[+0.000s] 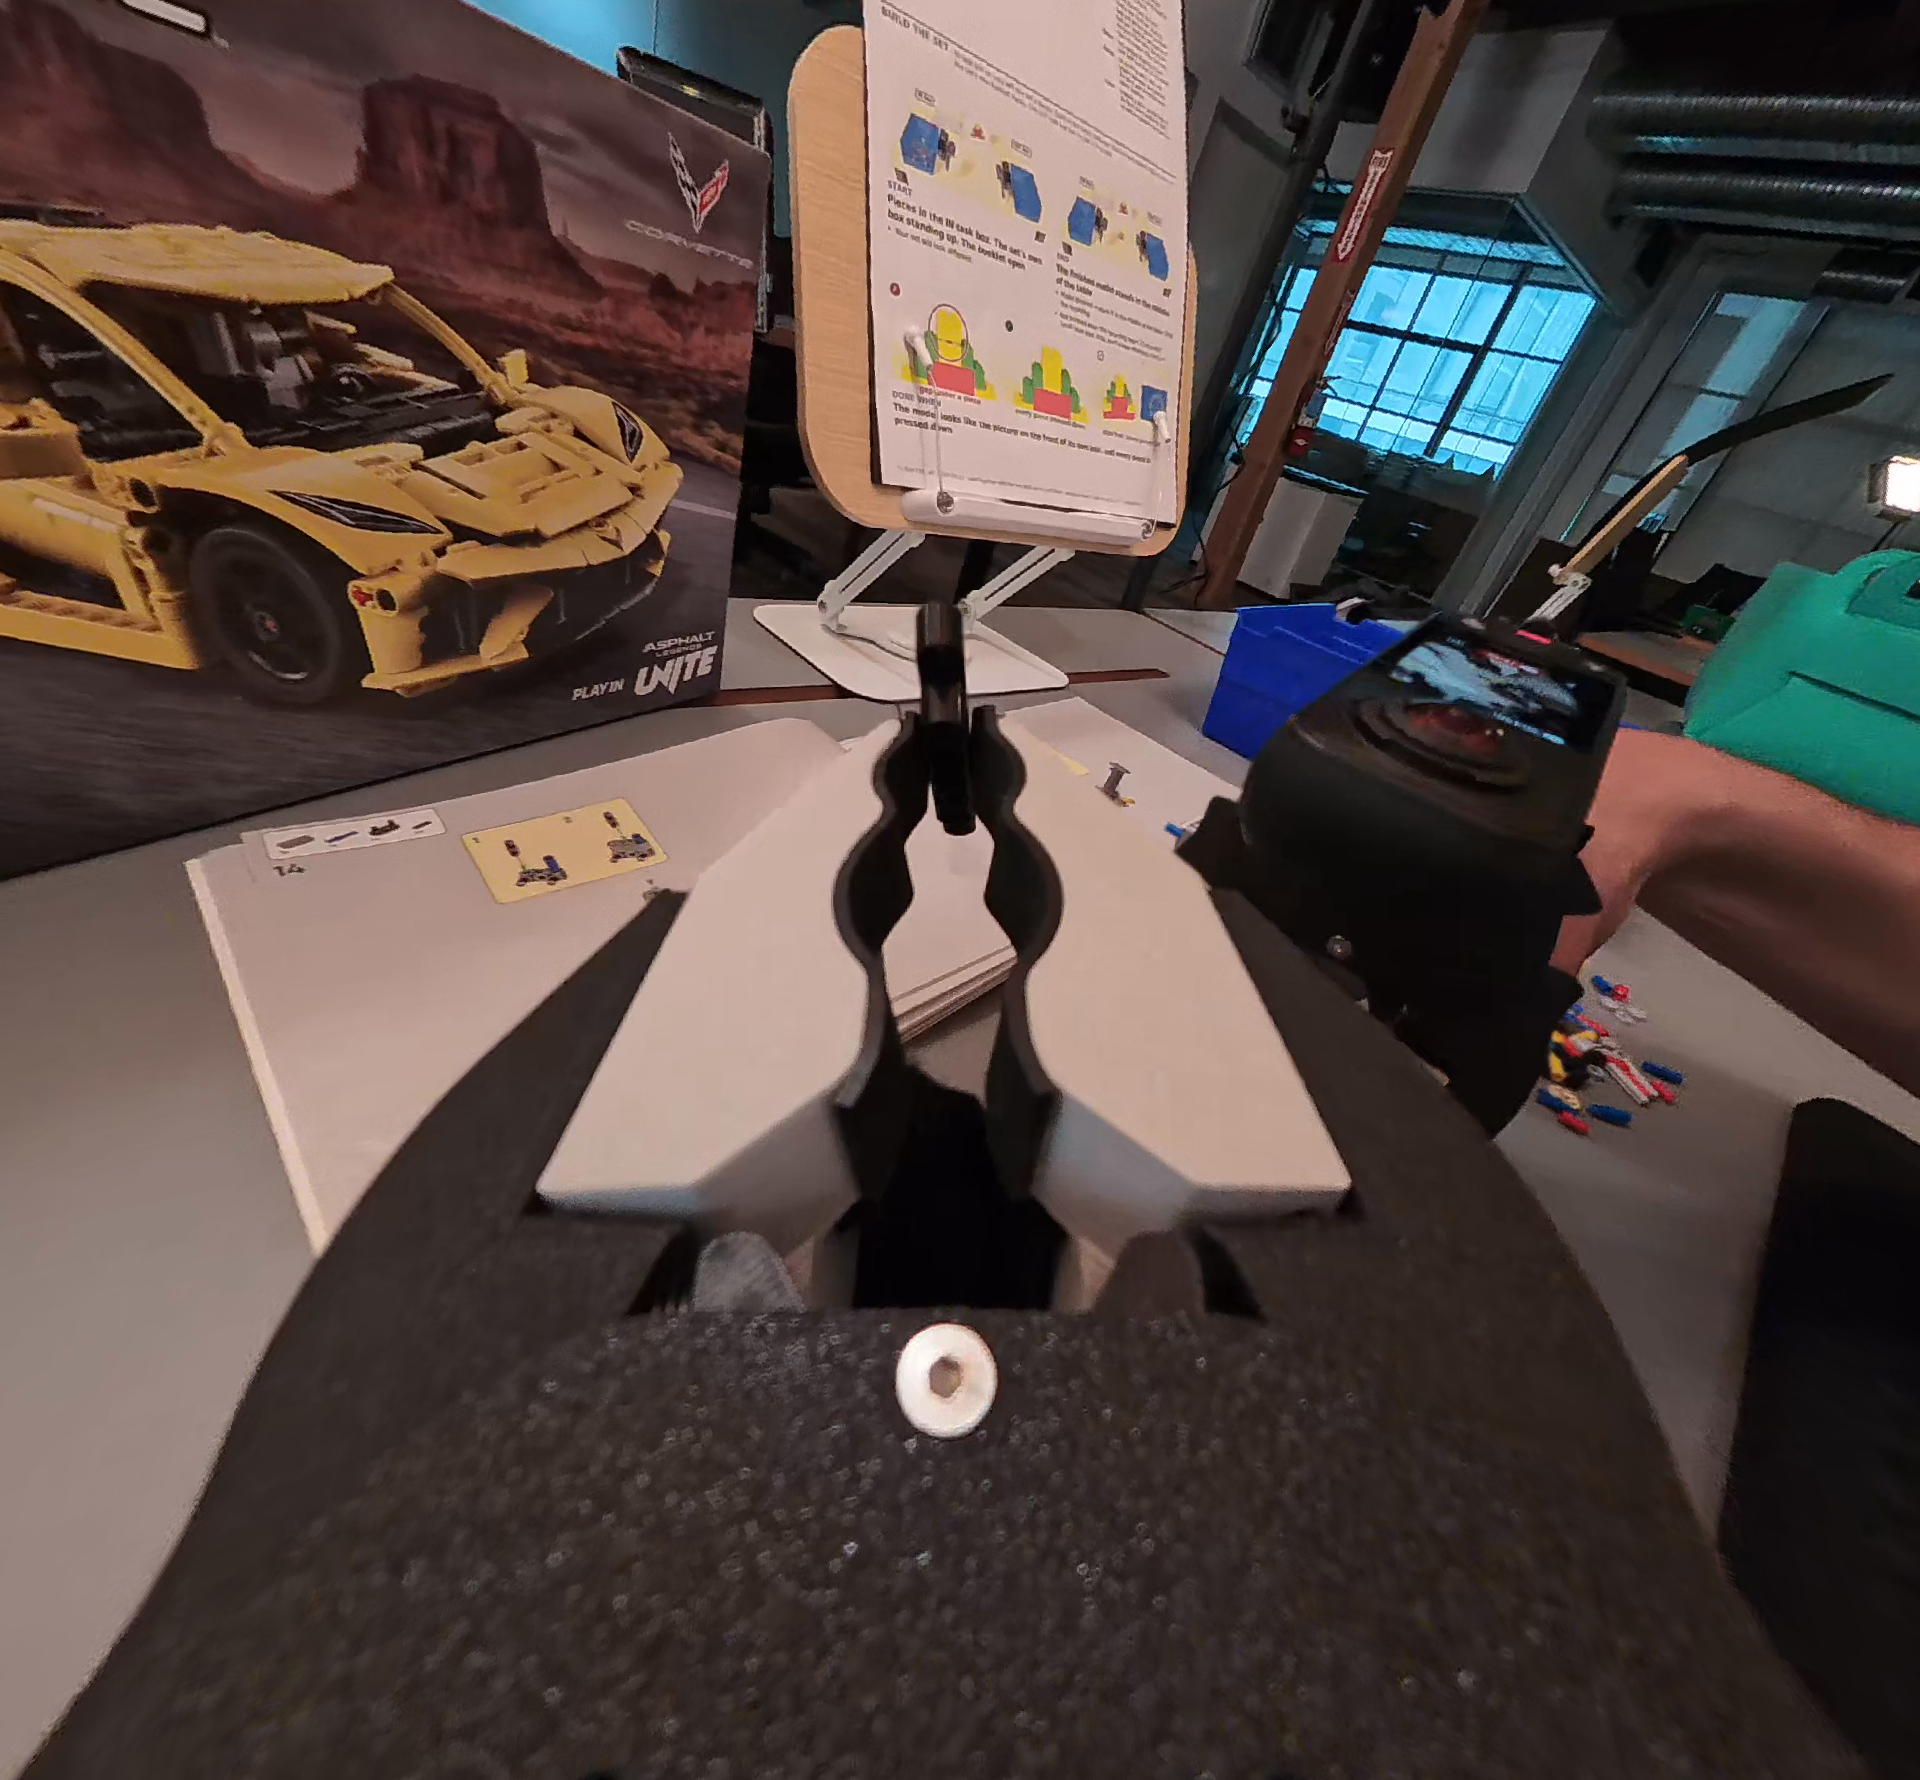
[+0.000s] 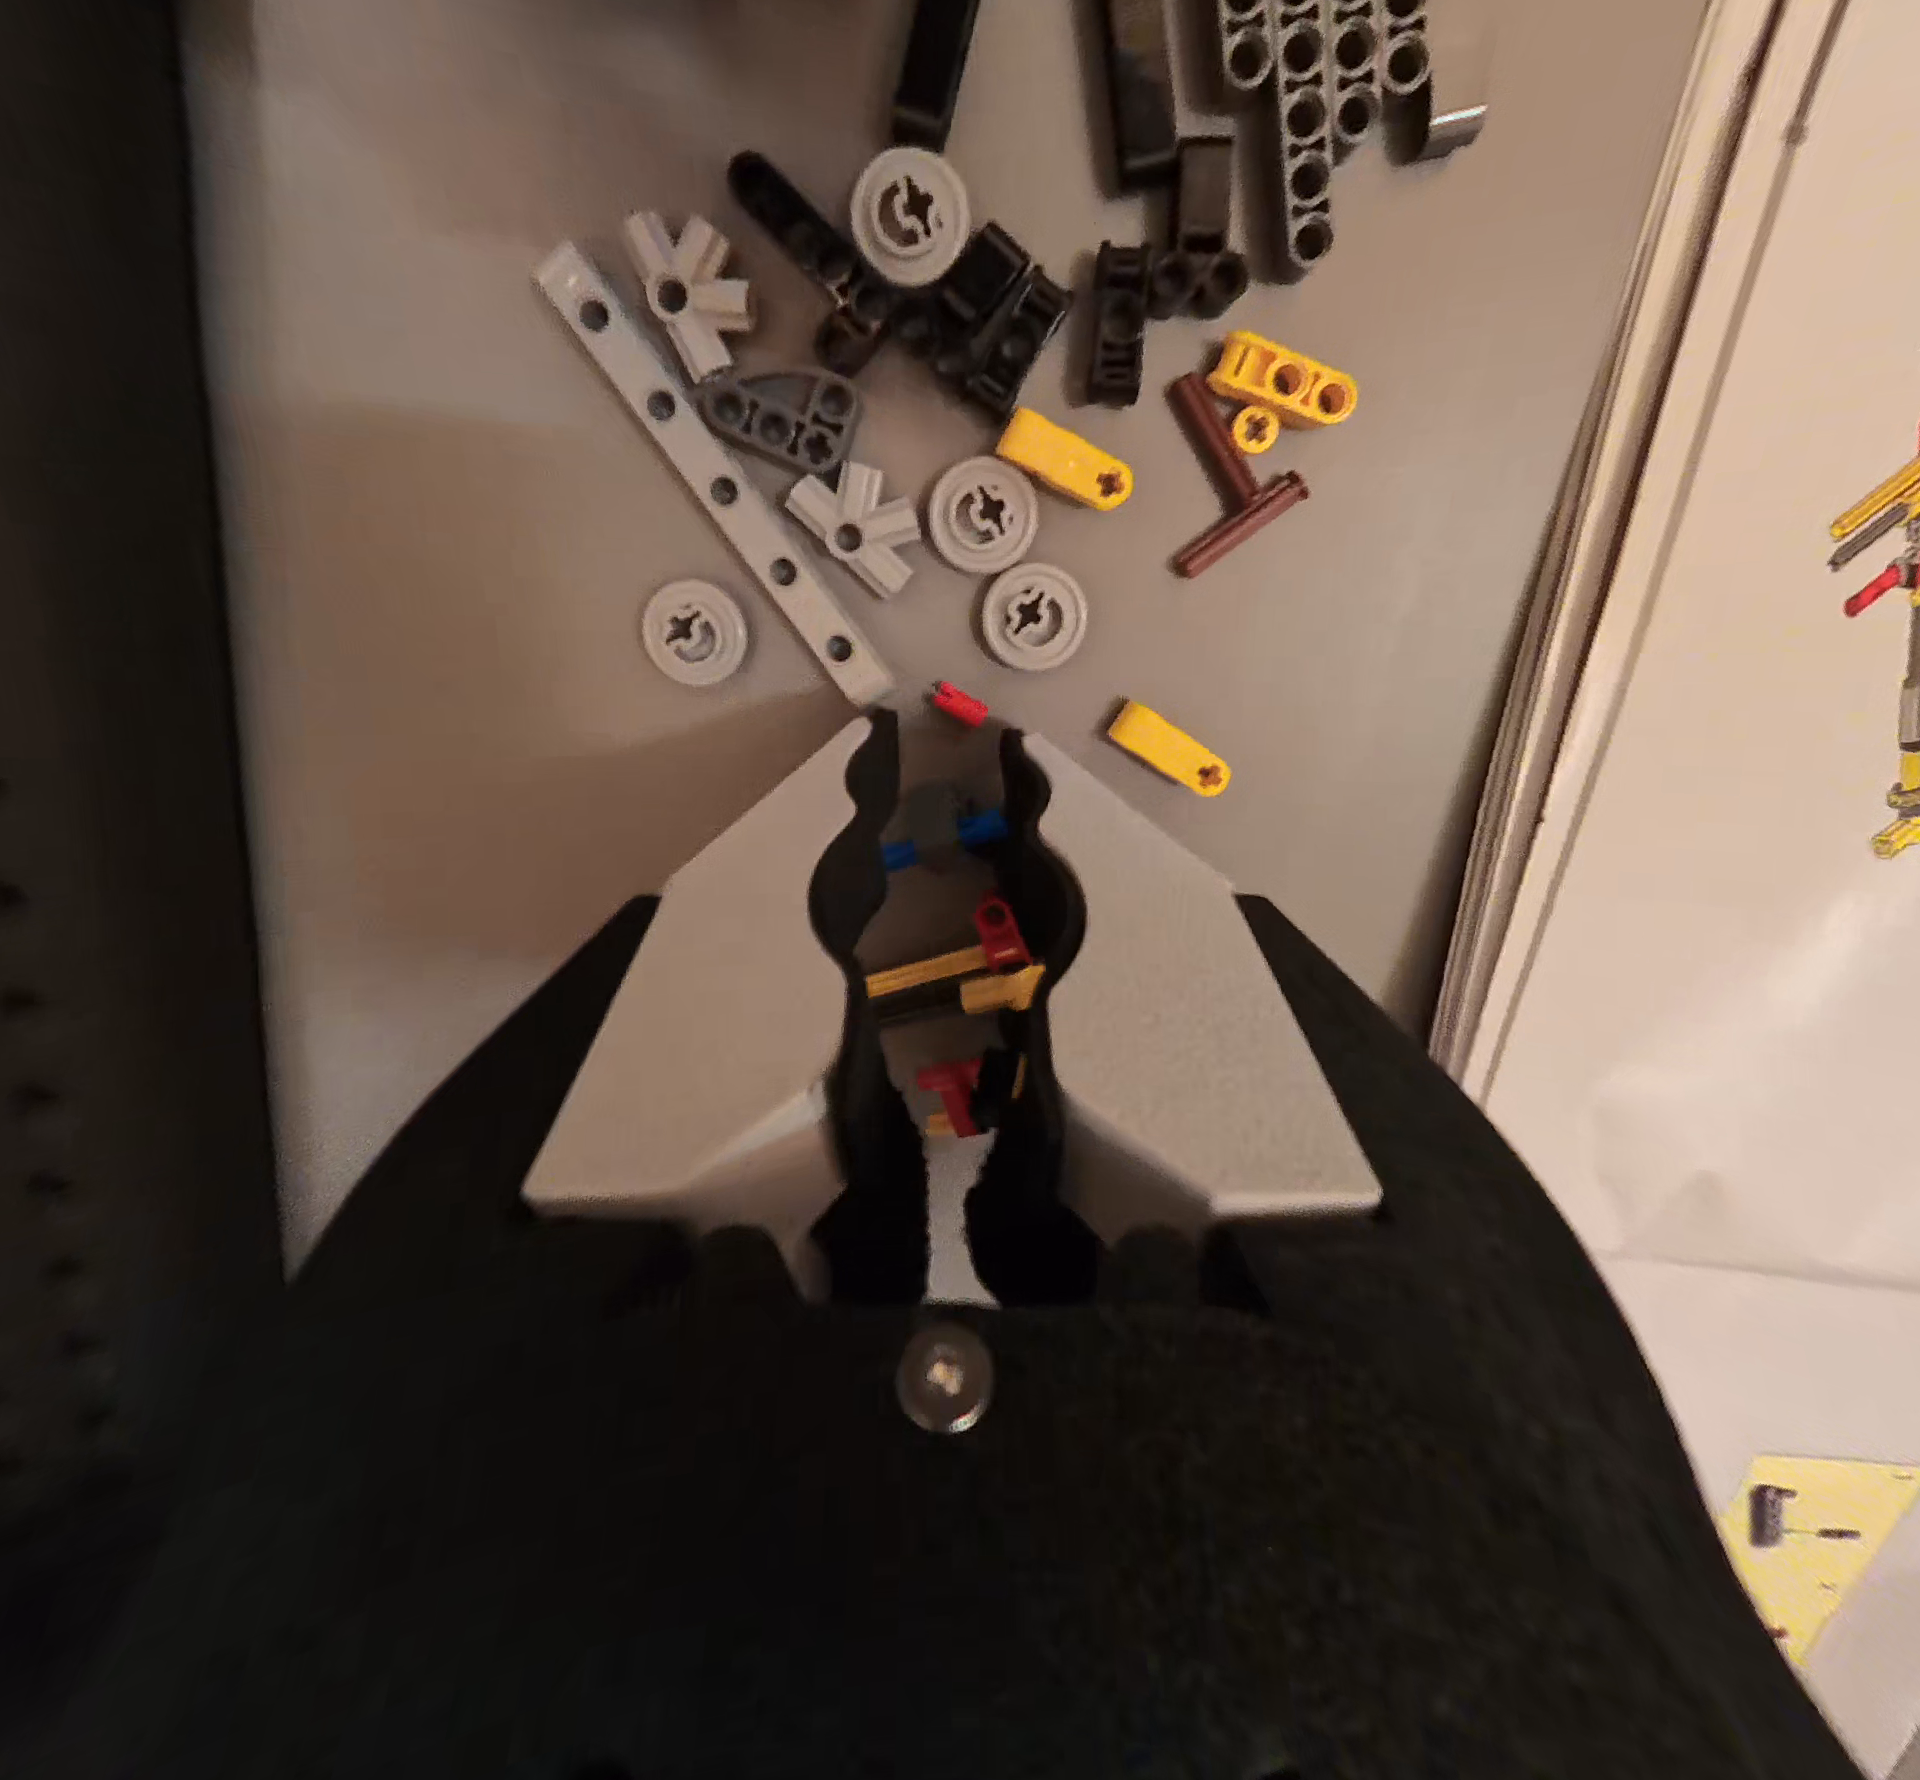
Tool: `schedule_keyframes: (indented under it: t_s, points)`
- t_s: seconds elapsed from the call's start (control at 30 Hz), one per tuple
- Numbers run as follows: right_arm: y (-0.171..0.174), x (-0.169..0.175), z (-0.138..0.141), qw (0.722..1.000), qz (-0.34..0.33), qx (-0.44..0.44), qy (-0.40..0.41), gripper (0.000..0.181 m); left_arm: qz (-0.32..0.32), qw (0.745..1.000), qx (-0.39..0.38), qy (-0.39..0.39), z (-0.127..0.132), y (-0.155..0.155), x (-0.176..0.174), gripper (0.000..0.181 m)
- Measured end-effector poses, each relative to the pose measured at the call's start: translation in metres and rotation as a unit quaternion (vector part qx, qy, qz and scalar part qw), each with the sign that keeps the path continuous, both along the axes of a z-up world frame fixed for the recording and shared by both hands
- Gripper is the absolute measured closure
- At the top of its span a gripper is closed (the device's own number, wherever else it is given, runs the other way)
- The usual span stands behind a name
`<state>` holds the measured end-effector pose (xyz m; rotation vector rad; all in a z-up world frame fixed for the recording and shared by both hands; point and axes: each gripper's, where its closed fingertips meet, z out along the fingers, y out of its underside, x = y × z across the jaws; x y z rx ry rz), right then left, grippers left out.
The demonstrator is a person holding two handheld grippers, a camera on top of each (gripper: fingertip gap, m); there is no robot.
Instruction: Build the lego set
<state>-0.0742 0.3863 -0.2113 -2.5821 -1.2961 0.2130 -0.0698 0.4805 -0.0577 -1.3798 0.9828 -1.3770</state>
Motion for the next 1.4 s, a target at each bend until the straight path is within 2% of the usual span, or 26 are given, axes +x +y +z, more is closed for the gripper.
schedule_keyframes:
  t_s: [0.23, 0.7, 0.87, 0.93, 1.0, 1.07, 1.13, 1.17, 1.23, 1.33, 1.4]
  points:
    - [0.003, -0.002, -0.002, 1.000, -0.006, 0.011, 0.012, 0.170, 0.000, 1.000, -0.018, -0.004, 0.000, 0.004, -0.001, 0.175]
    - [0.004, -0.007, -0.001, 0.999, -0.005, 0.047, 0.026, 0.173, 0.005, 1.000, -0.011, 0.004, -0.002, 0.003, 0.000, 0.175]
    - [-0.002, -0.018, 0.031, 0.991, -0.020, 0.109, 0.069, 0.173, -0.016, 1.000, -0.008, 0.018, -0.005, -0.006, 0.003, 0.175]
    - [-0.015, -0.017, 0.051, 0.985, -0.041, 0.141, 0.087, 0.173, -0.089, 0.995, -0.028, 0.038, -0.012, -0.032, 0.006, 0.175]
    - [-0.036, -0.002, 0.063, 0.978, -0.082, 0.169, 0.091, 0.173, -0.161, 0.979, -0.072, 0.105, -0.036, -0.067, 0.006, 0.175]
    - [-0.065, 0.020, 0.068, 0.967, -0.143, 0.186, 0.102, 0.173, -0.232, 0.948, -0.145, 0.165, -0.057, -0.110, 0.001, 0.175]
    - [-0.094, 0.035, 0.067, 0.950, -0.203, 0.194, 0.139, 0.173, -0.289, 0.913, -0.205, 0.201, -0.067, -0.150, -0.002, 0.175]
    - [-0.106, 0.040, 0.065, 0.941, -0.227, 0.196, 0.157, 0.173, -0.307, 0.900, -0.214, 0.222, -0.073, -0.167, -0.002, 0.175]
    - [-0.125, 0.044, 0.060, 0.927, -0.257, 0.206, 0.179, 0.173, -0.319, 0.891, -0.200, 0.255, -0.084, -0.189, 0.002, 0.175]
    - [-0.138, 0.040, 0.060, 0.910, -0.274, 0.233, 0.207, 0.173, -0.318, 0.889, -0.163, 0.287, -0.097, -0.202, 0.007, 0.175]
    - [-0.141, 0.035, 0.061, 0.901, -0.279, 0.242, 0.227, 0.173, -0.322, 0.896, -0.127, 0.278, -0.092, -0.207, 0.003, 0.175]
